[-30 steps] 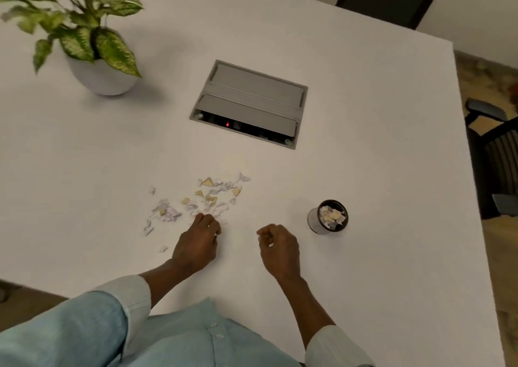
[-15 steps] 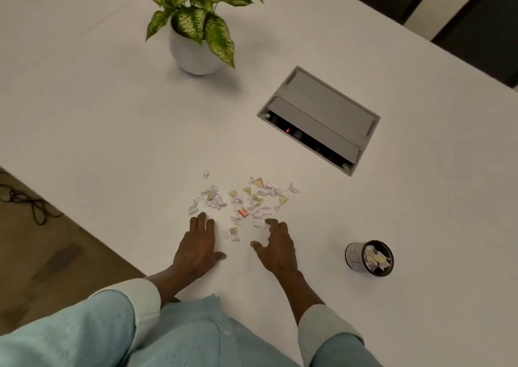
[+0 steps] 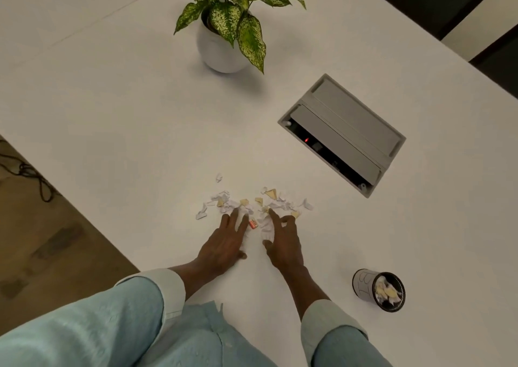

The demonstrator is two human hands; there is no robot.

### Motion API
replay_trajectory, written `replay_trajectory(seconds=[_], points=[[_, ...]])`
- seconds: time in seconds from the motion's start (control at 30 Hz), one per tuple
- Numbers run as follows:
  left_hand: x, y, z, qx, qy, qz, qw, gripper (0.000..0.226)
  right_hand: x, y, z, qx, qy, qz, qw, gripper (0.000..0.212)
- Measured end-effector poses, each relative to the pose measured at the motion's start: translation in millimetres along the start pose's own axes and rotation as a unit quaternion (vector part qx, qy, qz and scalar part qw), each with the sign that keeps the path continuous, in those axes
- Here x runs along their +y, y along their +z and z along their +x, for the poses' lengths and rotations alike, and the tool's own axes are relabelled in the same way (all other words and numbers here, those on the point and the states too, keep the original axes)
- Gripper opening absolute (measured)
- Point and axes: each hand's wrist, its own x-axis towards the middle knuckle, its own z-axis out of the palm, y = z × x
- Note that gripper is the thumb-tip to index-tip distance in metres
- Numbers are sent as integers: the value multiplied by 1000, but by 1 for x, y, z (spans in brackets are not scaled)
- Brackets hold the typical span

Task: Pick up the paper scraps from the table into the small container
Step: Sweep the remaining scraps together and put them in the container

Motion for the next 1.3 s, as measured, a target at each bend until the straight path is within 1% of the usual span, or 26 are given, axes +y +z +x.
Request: replay_trajectory(seconds=[0.1,0.2,0.33,0.5,0.6,0.73,0.8,0.9,1.03,1.1,1.23,1.3], points=[[3,-3,12,-13,37,9,999,103,-2,-2,8,-14,-16,-34,999,84],[6,-7,17,-17,60,15,998,88,-6,-3,15,-24,-26,-45,998,79],[7,-14,16,1,80,21,997,56,-11,-1,16,-15,-40,-62,997,58],[11,-17,15,25,93,29,995,27,-10,7,10,7,-50,-81,995,30],[13,-20,16,26,81,12,996,20,-8,9,5,25,-54,-71,996,16],[14,-26,17,29,64,-18,997,14,-6,14,-1,53,-52,-46,996,20],[15,-28,17,32,57,-36,997,18,-6,16,-4,58,-30,-25,998,20],[18,-32,15,41,39,-72,996,20,-5,17,-13,90,30,51,994,16],[22,-39,10,53,34,-107,992,19,-1,14,-33,165,86,150,971,9],[27,-42,7,66,28,-133,989,16,3,11,-48,208,107,199,952,5],[52,-52,4,95,5,-201,975,16,23,-1,-81,285,171,304,893,10],[72,-56,5,99,15,-227,969,14,36,-11,-99,318,196,336,865,12]])
